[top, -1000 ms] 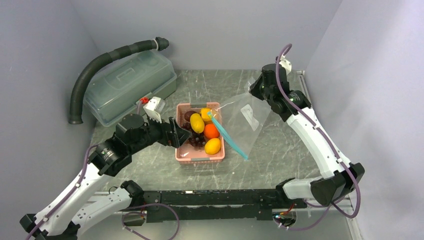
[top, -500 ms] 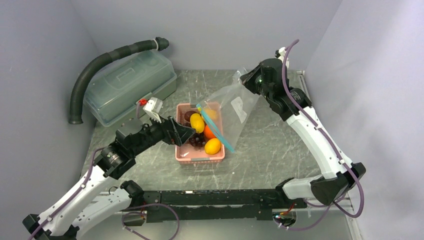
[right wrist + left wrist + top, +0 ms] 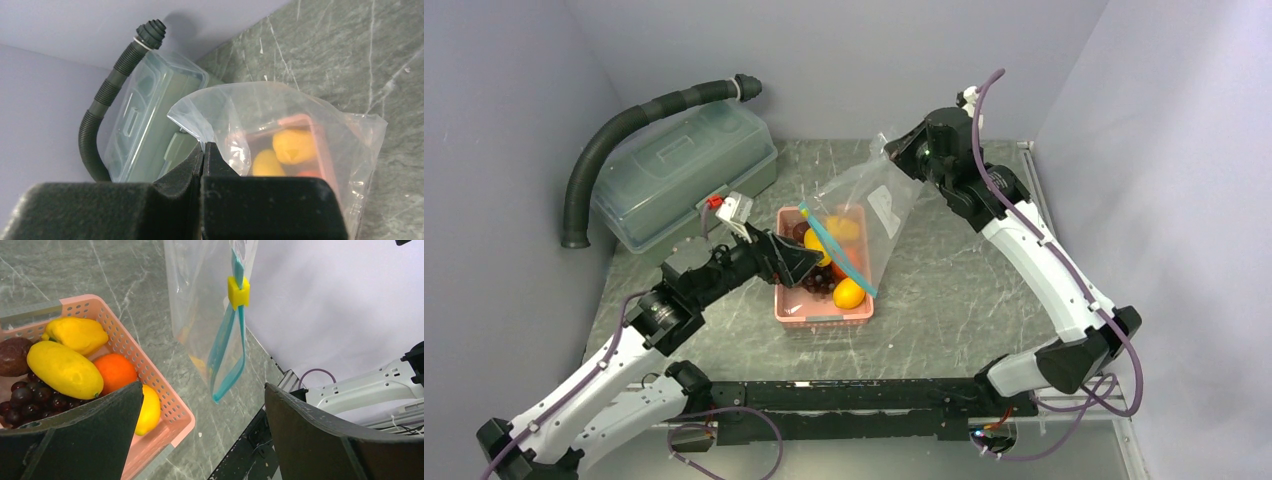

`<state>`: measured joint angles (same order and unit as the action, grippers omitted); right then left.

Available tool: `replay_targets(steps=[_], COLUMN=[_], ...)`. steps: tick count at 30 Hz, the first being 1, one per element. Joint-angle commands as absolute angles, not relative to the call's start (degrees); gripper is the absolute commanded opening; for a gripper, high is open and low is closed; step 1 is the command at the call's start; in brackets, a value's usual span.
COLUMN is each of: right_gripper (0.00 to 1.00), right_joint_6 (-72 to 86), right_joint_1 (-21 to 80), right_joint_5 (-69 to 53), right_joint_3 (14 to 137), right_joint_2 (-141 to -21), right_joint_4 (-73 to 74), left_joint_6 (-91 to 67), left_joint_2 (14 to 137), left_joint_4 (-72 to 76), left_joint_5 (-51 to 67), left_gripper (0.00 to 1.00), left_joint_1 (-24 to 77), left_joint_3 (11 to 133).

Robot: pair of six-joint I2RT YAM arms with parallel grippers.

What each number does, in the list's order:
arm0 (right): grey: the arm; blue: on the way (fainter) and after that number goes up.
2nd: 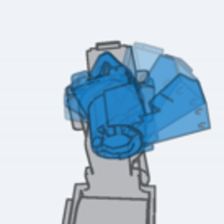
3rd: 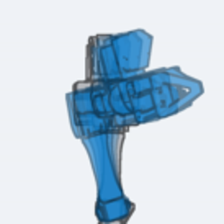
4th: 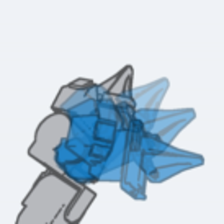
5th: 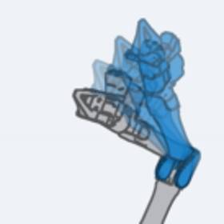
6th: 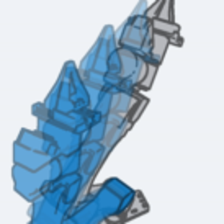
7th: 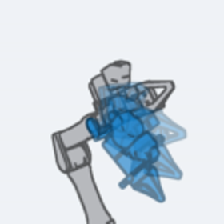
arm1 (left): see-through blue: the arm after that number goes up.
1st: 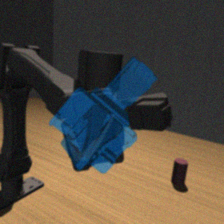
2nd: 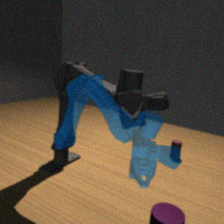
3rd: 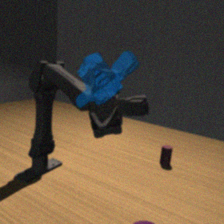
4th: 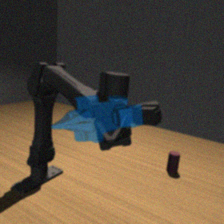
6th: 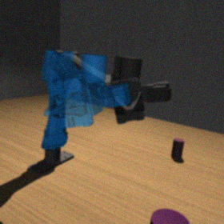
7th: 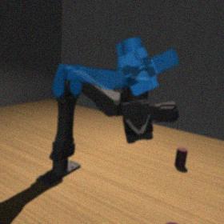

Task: Place the food in the zip-top bag and seal the zipper
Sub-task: Pick up the zipper food storage bag at the center of the board.

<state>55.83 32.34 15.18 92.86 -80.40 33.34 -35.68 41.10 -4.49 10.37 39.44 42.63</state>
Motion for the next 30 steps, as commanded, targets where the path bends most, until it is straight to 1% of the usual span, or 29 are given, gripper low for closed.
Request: replay_targets(steps=[1,10,14,22,30], right_gripper=[0.0,0.0,0.0,0.0,0.0], right_joint_6=[57.22,57.56,58.03,58.12,58.23], right_joint_1=[33.18,34.83,35.52,36.1,36.2], right_joint_5=[17.04,18.27,18.66,19.67,20.6], right_joint_3=[97.82,99.28,99.5,99.92,99.93], right_joint_2=[-81.48,-82.23,-82.43,-82.25,-81.76], right_joint_4=[31.58,31.4,31.16,30.82,30.78], left_joint_6=[-36.45,-36.0,-35.22,-34.55,-34.09], left_joint_2=[42.28,42.26,42.0,42.18,41.81], left_joint_4=[1.75,1.67,1.3,1.25,1.22], left_joint_5=[10.89,8.42,7.75,7.41,7.07], left_gripper=[0.96,0.93,0.87,0.83,0.75], left_joint_1=[39.32,39.24,39.34,39.27,39.3], left_joint_3=[42.5,41.95,41.96,41.65,41.2])
